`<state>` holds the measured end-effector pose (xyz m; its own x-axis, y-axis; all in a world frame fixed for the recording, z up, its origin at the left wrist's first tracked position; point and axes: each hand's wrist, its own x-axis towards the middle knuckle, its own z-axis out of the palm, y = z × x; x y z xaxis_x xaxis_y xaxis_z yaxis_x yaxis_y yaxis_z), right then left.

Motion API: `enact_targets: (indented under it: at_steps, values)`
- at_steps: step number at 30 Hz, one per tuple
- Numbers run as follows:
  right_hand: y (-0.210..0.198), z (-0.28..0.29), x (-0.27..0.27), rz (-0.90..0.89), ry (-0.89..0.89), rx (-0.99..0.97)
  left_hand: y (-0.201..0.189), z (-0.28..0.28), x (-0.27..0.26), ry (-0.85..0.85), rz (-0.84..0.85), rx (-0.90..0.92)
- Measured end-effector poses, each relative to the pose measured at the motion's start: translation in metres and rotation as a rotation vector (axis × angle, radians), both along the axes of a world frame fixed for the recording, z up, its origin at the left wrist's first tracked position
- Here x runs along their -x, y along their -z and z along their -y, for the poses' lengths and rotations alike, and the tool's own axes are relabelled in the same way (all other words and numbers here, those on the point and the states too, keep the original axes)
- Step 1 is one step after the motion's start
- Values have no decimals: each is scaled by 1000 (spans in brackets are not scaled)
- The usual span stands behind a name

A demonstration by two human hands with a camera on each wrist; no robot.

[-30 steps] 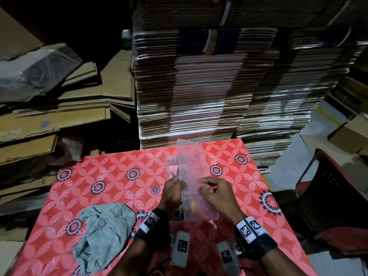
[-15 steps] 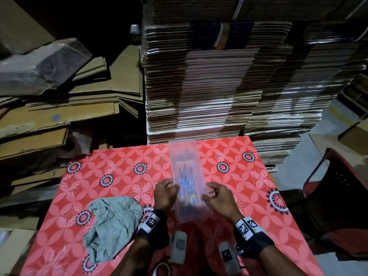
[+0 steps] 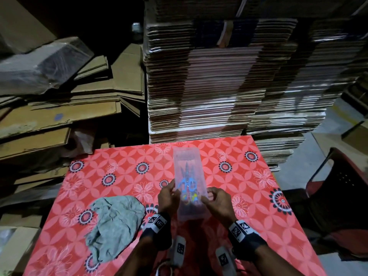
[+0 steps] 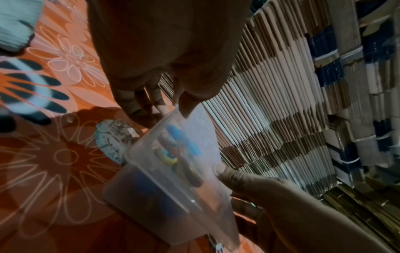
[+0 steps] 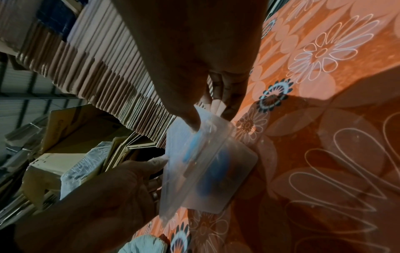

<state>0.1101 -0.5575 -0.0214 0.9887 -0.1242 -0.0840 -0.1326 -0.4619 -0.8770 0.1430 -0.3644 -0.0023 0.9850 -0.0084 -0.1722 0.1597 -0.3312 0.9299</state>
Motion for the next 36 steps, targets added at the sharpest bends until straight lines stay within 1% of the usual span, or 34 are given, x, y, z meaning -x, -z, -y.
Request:
enact_targets:
  at_steps: [3,7,11,13,14,16,19,20,22,24,28,30,31,33,35,36]
  values:
    - [5,1,-2,0,-10,9,8,0,-2,-9,-29,19]
    - [0,0,-6,28,-41,-17,15,-2,-10,-23,-25,-21]
    - [10,2,-12,17,-65,8,32,-10,-16,-44,-38,-41]
    - [15,7,-17,-41,-51,13,43,-17,-19,-39,-69,-40]
    - [16,10,-19,-86,-60,-2,41,-18,-18,-38,-93,-40]
    - [14,16,-20,-198,-99,-103,37,-23,-18,-28,-159,27]
    - [15,32,-16,-387,-160,-389,39,-38,-15,46,-320,202]
    - [16,37,-12,-423,-204,-476,41,-44,-13,74,-357,225]
    - [13,41,-4,-448,-231,-573,45,-50,-6,157,-380,250]
    - [11,46,-1,-435,-230,-609,46,-50,-3,172,-365,244]
    - [-1,41,7,-388,-223,-620,44,-51,4,198,-321,217]
    - [0,40,8,-406,-189,-645,41,-48,3,199,-297,143]
    - [0,40,7,-415,-185,-639,36,-47,2,188,-301,94]
    - [4,39,-1,-379,-172,-574,28,-47,0,202,-285,113]
    - [9,39,-9,-272,-170,-344,24,-49,-1,249,-246,98]
    - [8,39,-11,-221,-200,-201,23,-51,-3,295,-159,45]
